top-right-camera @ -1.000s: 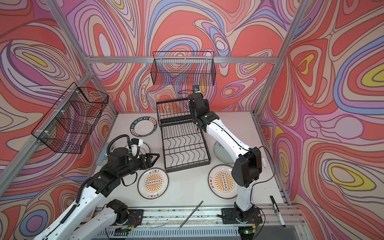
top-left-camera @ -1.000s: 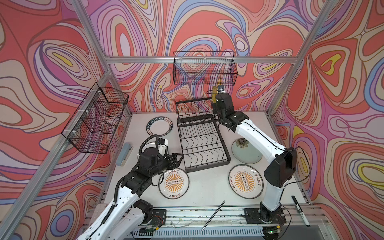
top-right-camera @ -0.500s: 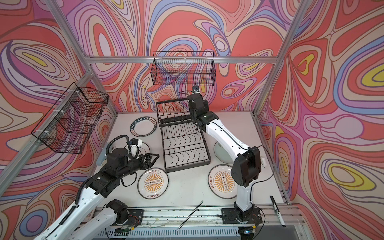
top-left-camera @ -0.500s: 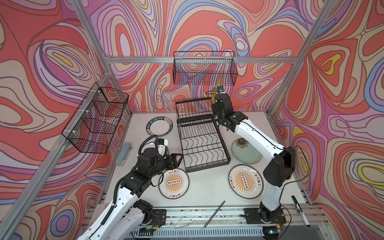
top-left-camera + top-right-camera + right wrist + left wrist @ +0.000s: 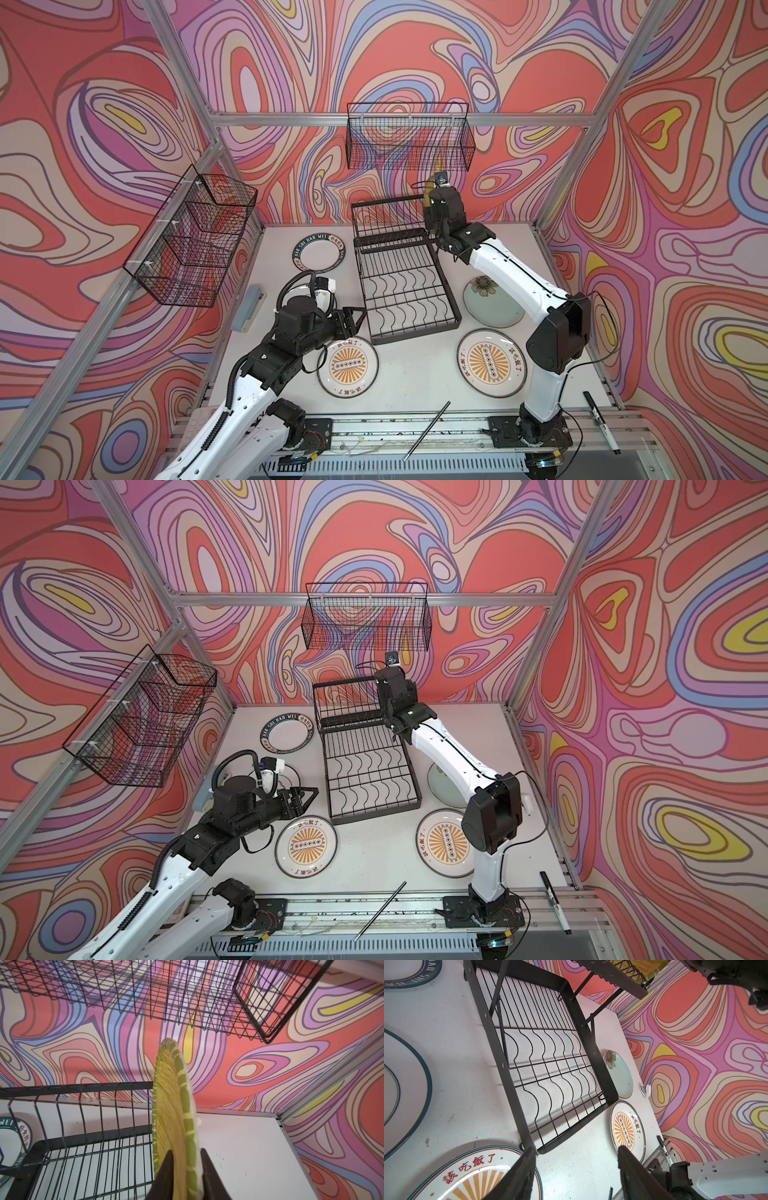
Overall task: Load the plates into the dish rack
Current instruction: 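Lower the woven plate into the far rack slots with the right gripper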
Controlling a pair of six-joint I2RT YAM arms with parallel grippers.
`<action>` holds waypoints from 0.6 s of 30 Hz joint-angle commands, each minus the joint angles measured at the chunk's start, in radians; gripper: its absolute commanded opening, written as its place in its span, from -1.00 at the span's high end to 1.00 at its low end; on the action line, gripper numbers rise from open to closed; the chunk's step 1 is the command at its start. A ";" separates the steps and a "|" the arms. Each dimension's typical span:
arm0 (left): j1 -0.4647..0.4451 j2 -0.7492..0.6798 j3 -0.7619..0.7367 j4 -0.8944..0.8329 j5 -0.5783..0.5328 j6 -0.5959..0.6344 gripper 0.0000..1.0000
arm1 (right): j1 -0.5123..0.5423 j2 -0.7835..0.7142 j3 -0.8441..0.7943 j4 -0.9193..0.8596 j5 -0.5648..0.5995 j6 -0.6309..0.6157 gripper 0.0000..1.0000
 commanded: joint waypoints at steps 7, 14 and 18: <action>-0.001 -0.015 0.011 -0.022 0.004 0.009 -0.31 | 0.004 -0.042 -0.001 0.008 0.015 0.004 0.19; -0.001 -0.021 0.014 -0.028 0.005 0.009 -0.31 | 0.004 -0.105 -0.044 0.015 -0.028 0.018 -0.01; -0.001 -0.030 0.011 -0.038 0.003 0.008 -0.31 | 0.004 -0.177 -0.093 0.033 -0.085 0.026 -0.21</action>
